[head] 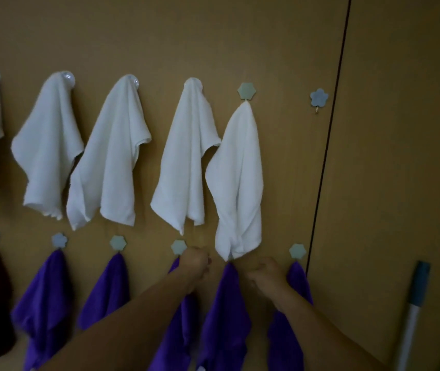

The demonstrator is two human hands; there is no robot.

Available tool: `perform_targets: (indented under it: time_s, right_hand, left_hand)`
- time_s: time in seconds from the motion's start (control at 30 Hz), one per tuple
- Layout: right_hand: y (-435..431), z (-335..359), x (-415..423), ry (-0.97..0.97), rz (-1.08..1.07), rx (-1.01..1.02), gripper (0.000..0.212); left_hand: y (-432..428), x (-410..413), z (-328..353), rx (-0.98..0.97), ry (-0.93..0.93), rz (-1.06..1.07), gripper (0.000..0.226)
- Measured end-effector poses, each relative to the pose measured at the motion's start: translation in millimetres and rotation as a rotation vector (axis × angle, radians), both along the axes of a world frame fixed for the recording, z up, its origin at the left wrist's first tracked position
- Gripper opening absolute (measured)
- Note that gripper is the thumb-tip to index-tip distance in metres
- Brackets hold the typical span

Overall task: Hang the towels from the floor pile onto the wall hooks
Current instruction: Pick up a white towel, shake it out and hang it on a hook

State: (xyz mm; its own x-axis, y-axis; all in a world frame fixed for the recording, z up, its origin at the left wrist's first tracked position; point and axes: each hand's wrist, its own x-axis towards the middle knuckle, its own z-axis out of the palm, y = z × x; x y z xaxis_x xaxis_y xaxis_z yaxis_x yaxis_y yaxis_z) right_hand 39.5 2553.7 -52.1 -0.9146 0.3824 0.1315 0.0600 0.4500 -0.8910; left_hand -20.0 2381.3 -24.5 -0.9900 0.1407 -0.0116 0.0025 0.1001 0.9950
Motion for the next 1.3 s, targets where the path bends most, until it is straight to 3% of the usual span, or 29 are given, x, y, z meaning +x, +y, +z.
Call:
perform_targets:
  time_s: [0.2, 0.27, 0.37, 0.67, 0.93, 1.13, 1.3]
  right_hand:
    - [-11, -21, 53, -0.021, 0.101, 0.138, 0.022]
    - [-25, -34, 67, -0.040, 0.190, 0.151, 0.038]
    - [-56, -65, 90, -0.067, 0.260, 0.240, 0.057]
    - [-216, -143, 172, -0.238, 0.696, 0.464, 0.064]
    - [-415, -214, 284, -0.258, 1.038, 0.642, 0.061]
    - [-545, -312, 399, -0.474, 1.336, 0.718, 0.062]
    - [-590, -432, 449, -0.656, 1.437, 0.798, 0.055]
  left_hand:
    - [-25, 75, -27, -0.271, 0.124, 0.048, 0.028]
    - [-36, 103, -42, -0.366, 0.121, 0.075, 0.029]
    - [-71, 148, -75, -0.468, 0.066, 0.096, 0.030]
    - [-242, 293, -168, -0.784, -0.179, 0.340, 0.062]
    - [-414, 476, -274, -0.801, -0.481, 0.486, 0.062]
    - [-523, 621, -373, -0.725, -0.809, 0.550, 0.059]
    - [-537, 692, -482, -0.577, -1.027, 0.538, 0.057]
